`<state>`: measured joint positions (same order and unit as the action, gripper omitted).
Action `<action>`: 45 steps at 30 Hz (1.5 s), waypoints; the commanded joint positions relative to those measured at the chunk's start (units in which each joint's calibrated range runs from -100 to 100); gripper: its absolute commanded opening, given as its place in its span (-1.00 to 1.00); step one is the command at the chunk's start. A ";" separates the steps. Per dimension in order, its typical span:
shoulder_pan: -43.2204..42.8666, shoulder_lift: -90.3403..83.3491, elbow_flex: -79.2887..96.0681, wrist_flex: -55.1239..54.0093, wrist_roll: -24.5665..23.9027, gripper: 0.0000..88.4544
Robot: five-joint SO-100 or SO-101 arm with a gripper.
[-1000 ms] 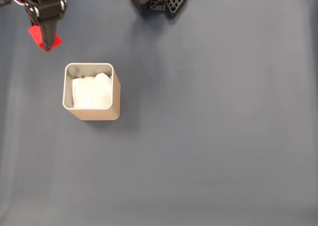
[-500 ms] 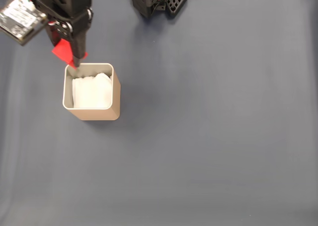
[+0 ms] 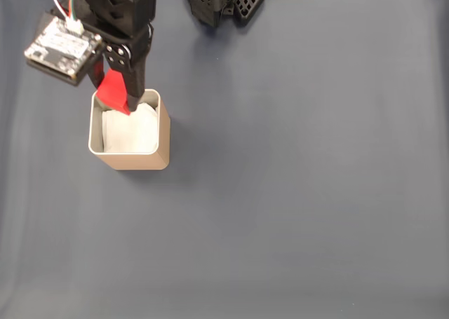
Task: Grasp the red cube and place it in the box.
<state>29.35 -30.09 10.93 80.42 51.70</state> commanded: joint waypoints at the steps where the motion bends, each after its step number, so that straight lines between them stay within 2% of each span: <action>1: -1.20 0.71 -3.64 -0.53 0.00 -0.97; 35: -1.20 5.21 -5.37 -2.17 -0.20 -0.97; 38: -1.20 5.21 -5.37 -2.25 -0.29 -0.93; 45: -0.92 5.21 -5.37 -3.48 -1.42 -0.67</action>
<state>27.70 -24.65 8.74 77.82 50.82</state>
